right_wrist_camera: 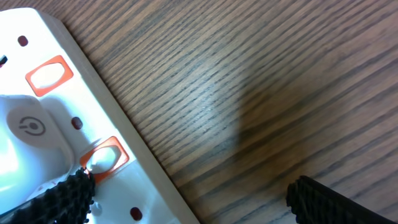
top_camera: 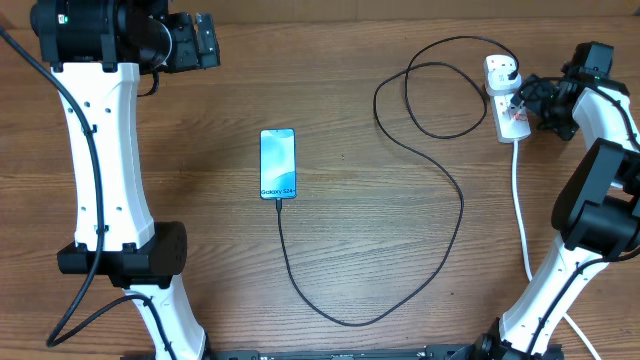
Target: Plug charger to phone and switch on socket
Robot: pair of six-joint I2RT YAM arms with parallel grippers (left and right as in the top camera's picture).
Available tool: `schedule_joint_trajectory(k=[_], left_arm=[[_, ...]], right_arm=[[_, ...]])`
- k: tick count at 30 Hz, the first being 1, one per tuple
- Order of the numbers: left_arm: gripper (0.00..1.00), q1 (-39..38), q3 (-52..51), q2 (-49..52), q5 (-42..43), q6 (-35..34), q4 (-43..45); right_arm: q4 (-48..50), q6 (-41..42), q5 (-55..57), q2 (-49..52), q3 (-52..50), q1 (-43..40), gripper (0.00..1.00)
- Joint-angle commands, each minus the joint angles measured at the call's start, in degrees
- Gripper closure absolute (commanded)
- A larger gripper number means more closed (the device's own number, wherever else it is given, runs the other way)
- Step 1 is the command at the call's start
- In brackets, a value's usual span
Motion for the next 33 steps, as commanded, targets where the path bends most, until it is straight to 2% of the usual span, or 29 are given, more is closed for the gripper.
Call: schedule_joint_trajectory(k=[1,8,16,27,33], left_arm=[[0.0,0.3,0.7,-1.1,-0.4,-0.5,-0.2],[0.0,0.3,0.7,-1.1,-0.4,-0.5,-0.2],[0.0,0.3,0.7,-1.1,-0.4,-0.5,-0.2],[0.0,0.3,0.7,-1.1,-0.4,-0.5,-0.2],[0.0,0.3,0.7,-1.1,-0.4,-0.5,-0.2]], right_arm=[[-0.6,-0.9,2.5,-1.6,1.2,-0.2,0.0],[-3.3,-0.9,3.0,-10.3,1.2,-0.3,0.0],[-12.2,-0.9,1.3,-27.4,1.2,0.0,0.0],[-34.5,-3.6,-10.0,-49.8,1.2,0.3,0.0],[-44.0,-4.6,-11.9,-60.2,1.2,0.3,0.0]])
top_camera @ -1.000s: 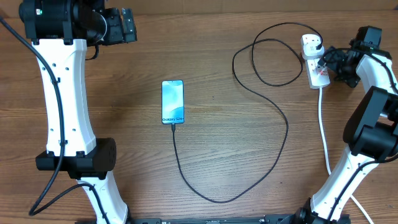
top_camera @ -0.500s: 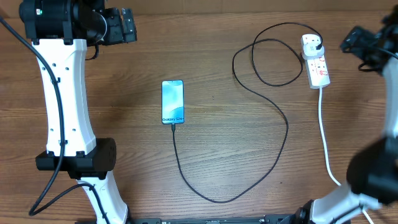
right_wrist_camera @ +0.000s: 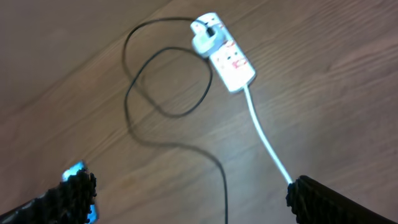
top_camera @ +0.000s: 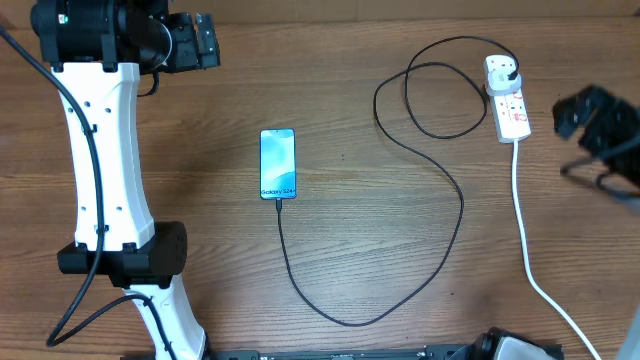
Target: Plug charger to phone and switch on socket
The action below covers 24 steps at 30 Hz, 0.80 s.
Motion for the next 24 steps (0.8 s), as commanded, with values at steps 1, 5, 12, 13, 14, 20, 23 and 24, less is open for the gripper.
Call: schedule_joint_trajectory(k=[1,5,12,13,14,20,23,24], left_arm=[[0.0,0.3,0.7,-1.1,-0.4,-0.5,-0.1],[0.0,0.3,0.7,-1.1,-0.4,-0.5,-0.1],[0.0,0.3,0.7,-1.1,-0.4,-0.5,-0.1],[0.0,0.3,0.7,-1.1,-0.4,-0.5,-0.1],[0.0,0.3,0.7,-1.1,-0.4,-0.5,-0.1],[0.0,0.3,0.7,-1.1,-0.4,-0.6,-0.1],[0.0,0.3,0.7,-1.1,-0.4,-0.5,-0.1],[0.0,0.3,0.7,-1.1,-0.4,-0.5,-0.1]], right_arm=[[-2.4,-1.3,-2.9,-6.0,0.5,0.3,0.0],[-7.6,-0.6,-4.2,-12.0,0.5,0.3,0.0],[-14.8,-0.6,-4.9,-17.6,0.5,0.3,0.0],[-15.2,-0.6,-4.9,-17.9,0.5,0.3,0.0],[-15.2,-0.6,-4.9,-18.1,0.5,0.4,0.0],[-15.2,-1.6,-5.3,-18.3,0.5,0.4,0.0],[-15.2,-4.9,-8.0,-18.3,0.5,0.4,0.0],[-15.2,-5.9,-8.7,-18.3,0.4,0.4,0.0]])
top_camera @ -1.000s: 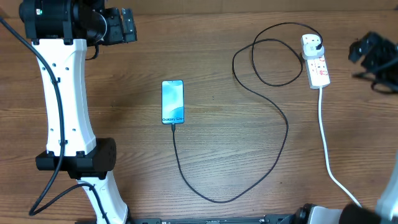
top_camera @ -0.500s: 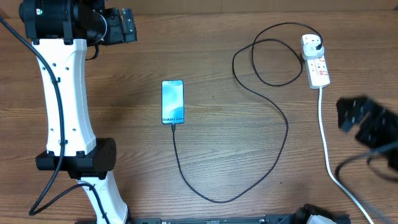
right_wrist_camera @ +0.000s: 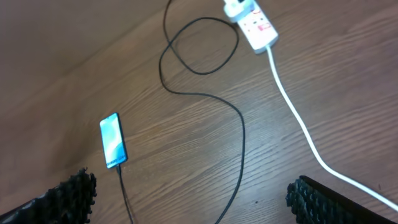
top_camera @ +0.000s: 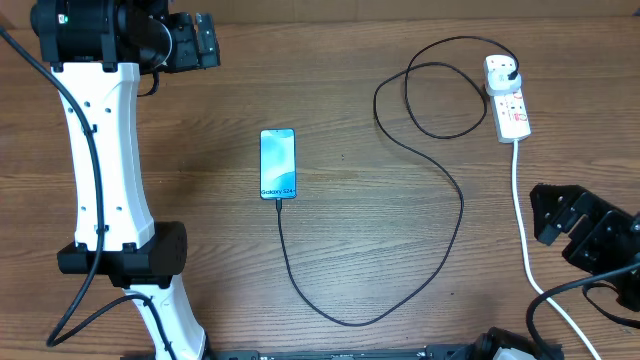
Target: Plug charger to phone and switch on socket
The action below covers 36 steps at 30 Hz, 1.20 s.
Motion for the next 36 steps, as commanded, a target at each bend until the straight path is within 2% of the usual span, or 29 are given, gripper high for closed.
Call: schedule_joint_trajectory(k=[1,8,14,21,30,36], left_arm=[[0.0,0.3,0.7,-1.1,-0.4,-0.5,-0.1],[0.0,0.2,0.7,-1.1,-0.4,-0.5,-0.1],[0.0,0.2,0.7,-1.1,-0.4,-0.5,-0.1],[0.0,0.2,0.7,-1.1,-0.4,-0.5,-0.1],[0.0,0.3,0.7,-1.1,-0.4,-0.5,-0.1],[0.0,0.3,0.7,-1.1,-0.4,-0.5,-0.1]], right_arm=[[0.1,-3.6,-2.9,-0.1,0.4,0.4,0.0],[3.0,-3.6,-0.1,-1.4,-0.3,4.3,0.0],[20.7,-3.6,4.3,-5.6,-8.5,11.8,0.0],[47.7,-3.5,5.6,-12.3,-27.8,15.6,0.0],[77.9,-3.5,9.4,-24.6,-55.0,20.2,0.0],[91.3,-3.6,12.9,-35.5,-71.2,21.9,0.0]])
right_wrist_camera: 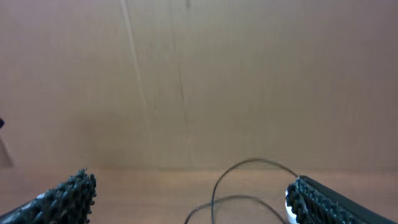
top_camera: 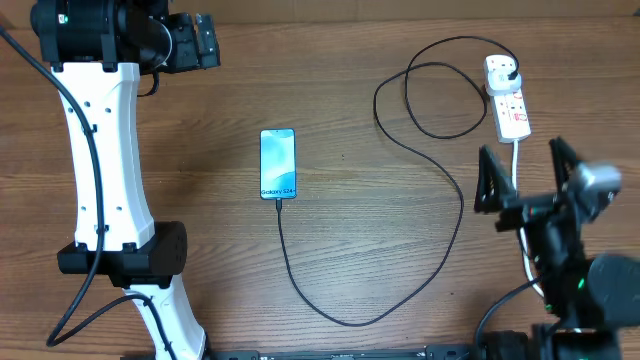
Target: Plug charger to phone and switch on socket
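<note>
The phone (top_camera: 278, 164) lies face up mid-table, its screen lit. The black charger cable (top_camera: 440, 180) runs from the phone's lower end, curves round and loops up to the white plug (top_camera: 503, 69). That plug sits in the white socket strip (top_camera: 513, 108) at the far right. My right gripper (top_camera: 525, 175) is below the strip, open and empty, its fingers (top_camera: 487, 182) spread wide. In the right wrist view the right gripper (right_wrist_camera: 193, 202) faces the back wall, with the cable loop (right_wrist_camera: 249, 180) between the fingertips. My left gripper (top_camera: 198, 42) is held high at the far left.
The strip's white cord (top_camera: 520, 215) runs down the right side of the table, under my right arm. The left arm's white links (top_camera: 100, 150) stand along the left edge. A brown wall (right_wrist_camera: 199, 74) rises behind the table.
My right gripper was low at the front right, looking down on the phone and strip. Now it is raised below the strip and faces the back wall. Phone, cable and left arm have not moved.
My right gripper was at the socket strip, one fingertip against an orange switch. Then it was off the strip to the right, then lower at the front right, and now stands raised below the strip. The phone stayed lit with the cable in it throughout.
</note>
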Robot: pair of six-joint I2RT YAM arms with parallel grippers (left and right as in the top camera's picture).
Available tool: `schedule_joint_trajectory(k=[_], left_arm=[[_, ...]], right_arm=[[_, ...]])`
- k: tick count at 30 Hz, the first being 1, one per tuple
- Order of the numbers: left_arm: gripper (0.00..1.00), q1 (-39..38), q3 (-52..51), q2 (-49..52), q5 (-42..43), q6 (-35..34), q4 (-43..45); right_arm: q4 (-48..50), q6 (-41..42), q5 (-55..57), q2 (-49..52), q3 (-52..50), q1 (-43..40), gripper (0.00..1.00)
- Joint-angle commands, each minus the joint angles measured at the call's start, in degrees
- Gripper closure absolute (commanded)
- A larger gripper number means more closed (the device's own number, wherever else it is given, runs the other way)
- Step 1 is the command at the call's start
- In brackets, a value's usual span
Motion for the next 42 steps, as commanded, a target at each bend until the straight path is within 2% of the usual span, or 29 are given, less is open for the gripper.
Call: schedule_joint_trajectory(k=[1,8,16,25,35,42], left_arm=[[0.0,0.3,0.7,-1.1,-0.3,-0.5,0.0],[0.0,0.3,0.7,-1.1,-0.3,-0.5,0.0],[0.0,0.3,0.7,-1.1,-0.3,-0.5,0.0],[0.0,0.3,0.7,-1.1,-0.3,-0.5,0.0],[0.0,0.3,0.7,-1.1,-0.3,-0.5,0.0],[0.0,0.2,0.7,-1.1,-0.3,-0.5,0.0]], right_arm=[[3.4,-0.3,3.3,-5.8,-7.5,0.7,0.0],[10.7,-0.3,3.9,-14.6,-20.9,1.1,0.0],[18.7,0.3,4.1,-20.1,-31.4,2.3,0.0],[17.6,0.3,3.9,-24.2,-35.7,2.3,0.0],[3.7,0.5,1.7,-25.3,-35.6,2.3,0.0],[3.7,0.5,1.7,-25.3,-35.6,2.3,0.0]])
